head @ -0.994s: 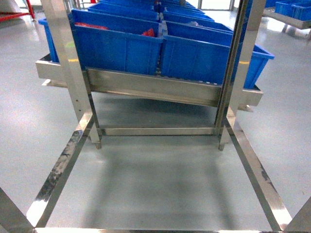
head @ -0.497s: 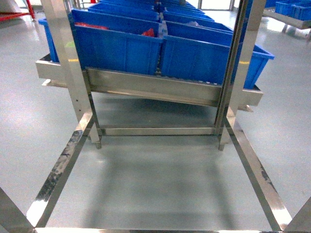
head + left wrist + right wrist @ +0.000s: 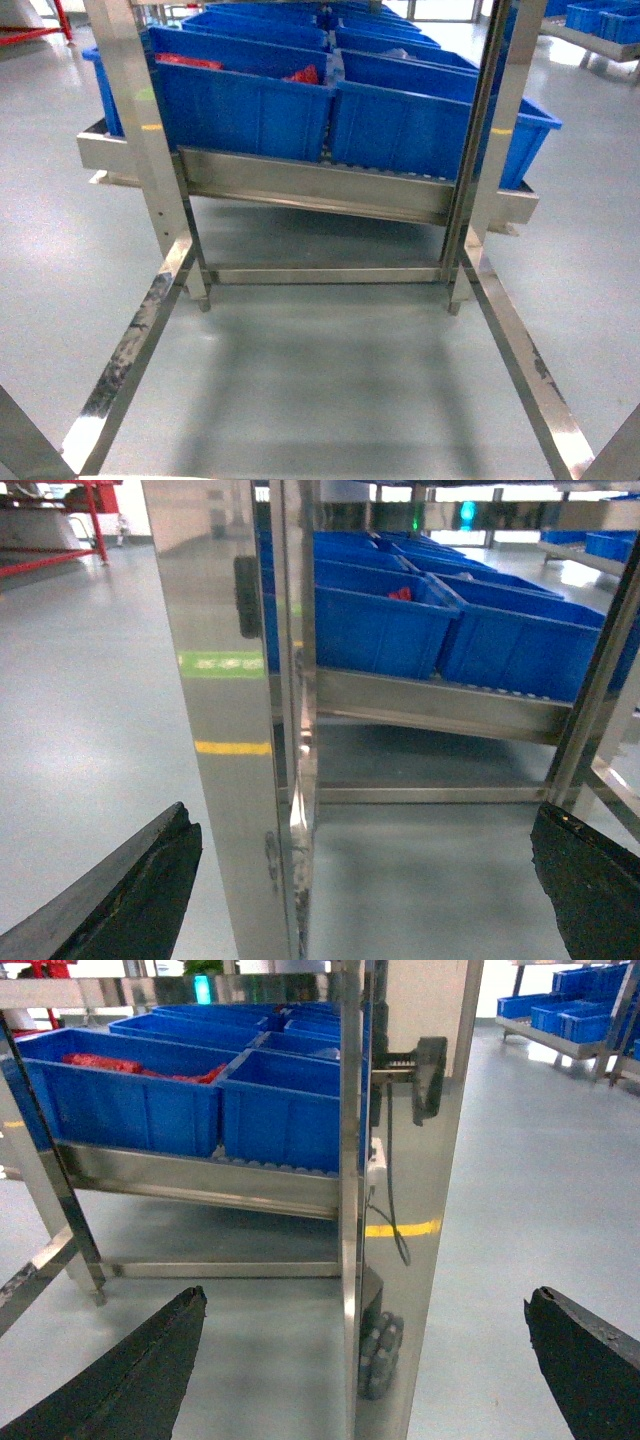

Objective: Pick capacitor and pack into box

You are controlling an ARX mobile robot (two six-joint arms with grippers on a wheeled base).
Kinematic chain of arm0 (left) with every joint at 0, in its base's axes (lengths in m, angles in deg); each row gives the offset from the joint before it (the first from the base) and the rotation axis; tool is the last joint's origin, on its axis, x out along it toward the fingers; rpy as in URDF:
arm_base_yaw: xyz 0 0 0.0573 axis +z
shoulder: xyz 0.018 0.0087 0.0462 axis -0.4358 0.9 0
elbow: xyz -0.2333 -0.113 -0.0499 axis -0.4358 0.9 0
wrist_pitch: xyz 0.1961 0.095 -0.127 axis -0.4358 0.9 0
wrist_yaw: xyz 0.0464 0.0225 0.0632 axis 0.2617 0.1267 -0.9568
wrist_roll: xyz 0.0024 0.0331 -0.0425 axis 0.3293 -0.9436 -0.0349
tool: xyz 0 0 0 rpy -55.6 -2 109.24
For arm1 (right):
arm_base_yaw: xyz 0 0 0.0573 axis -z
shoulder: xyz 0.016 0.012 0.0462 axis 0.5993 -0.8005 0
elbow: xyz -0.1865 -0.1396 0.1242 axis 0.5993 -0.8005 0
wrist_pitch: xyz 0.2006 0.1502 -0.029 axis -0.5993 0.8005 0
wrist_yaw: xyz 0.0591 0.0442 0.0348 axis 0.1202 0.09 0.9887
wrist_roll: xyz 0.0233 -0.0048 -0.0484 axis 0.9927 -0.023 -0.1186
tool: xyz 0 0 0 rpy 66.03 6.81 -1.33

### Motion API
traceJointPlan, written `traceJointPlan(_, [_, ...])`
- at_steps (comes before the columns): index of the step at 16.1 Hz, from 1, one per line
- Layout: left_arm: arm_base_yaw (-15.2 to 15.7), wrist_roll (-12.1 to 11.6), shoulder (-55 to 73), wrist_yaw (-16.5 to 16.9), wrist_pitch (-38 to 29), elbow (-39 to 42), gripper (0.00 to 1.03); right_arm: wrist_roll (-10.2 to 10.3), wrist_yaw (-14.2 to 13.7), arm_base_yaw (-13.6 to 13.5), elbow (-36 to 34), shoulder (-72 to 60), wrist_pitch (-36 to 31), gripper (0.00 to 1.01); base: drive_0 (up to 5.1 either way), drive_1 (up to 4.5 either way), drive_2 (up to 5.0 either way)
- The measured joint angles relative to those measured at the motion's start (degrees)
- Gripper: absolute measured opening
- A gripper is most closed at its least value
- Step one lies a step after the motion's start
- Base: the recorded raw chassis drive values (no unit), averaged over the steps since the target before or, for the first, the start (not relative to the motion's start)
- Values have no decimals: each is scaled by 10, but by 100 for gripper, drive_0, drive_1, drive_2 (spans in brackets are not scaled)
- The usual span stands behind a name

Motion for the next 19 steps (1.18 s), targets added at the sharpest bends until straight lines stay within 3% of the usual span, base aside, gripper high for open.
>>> traceJointPlan(19, [0,0,0,0,-2,0,98,-1,0,0,0,0,-1,98,0,0,0])
